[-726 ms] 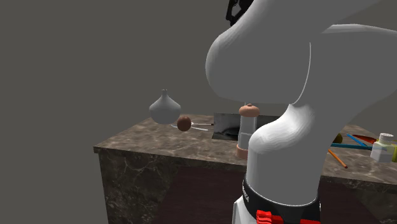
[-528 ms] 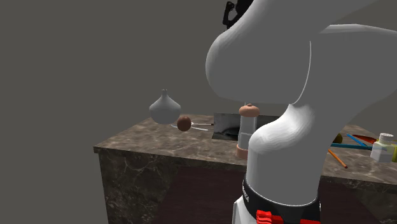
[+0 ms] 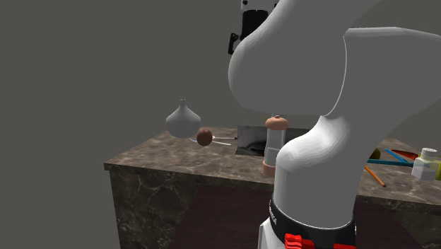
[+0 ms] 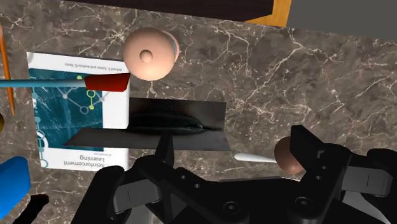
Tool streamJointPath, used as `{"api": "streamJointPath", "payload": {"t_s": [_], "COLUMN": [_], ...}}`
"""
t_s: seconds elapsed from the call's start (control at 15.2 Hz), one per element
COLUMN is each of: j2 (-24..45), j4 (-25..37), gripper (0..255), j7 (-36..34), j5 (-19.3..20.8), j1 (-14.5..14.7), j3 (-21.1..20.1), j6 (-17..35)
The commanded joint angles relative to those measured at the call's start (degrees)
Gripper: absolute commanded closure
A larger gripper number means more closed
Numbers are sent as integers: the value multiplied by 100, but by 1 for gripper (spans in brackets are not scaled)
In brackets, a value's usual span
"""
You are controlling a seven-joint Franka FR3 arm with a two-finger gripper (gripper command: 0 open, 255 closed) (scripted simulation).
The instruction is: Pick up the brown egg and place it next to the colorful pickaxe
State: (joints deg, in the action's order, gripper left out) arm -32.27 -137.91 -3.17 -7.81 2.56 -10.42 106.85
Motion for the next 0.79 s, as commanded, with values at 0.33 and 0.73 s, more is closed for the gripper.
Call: {"api": "streamJointPath", "payload": {"t_s": [0.33,0.73], "j2": [1237,2516], "j4": [124,571], "gripper": [0,0], "j7": [-766,-1563], "j5": [13,414], "j1": [46,37], "j3": [-634,-1082], "j6": [1191,2024]}}
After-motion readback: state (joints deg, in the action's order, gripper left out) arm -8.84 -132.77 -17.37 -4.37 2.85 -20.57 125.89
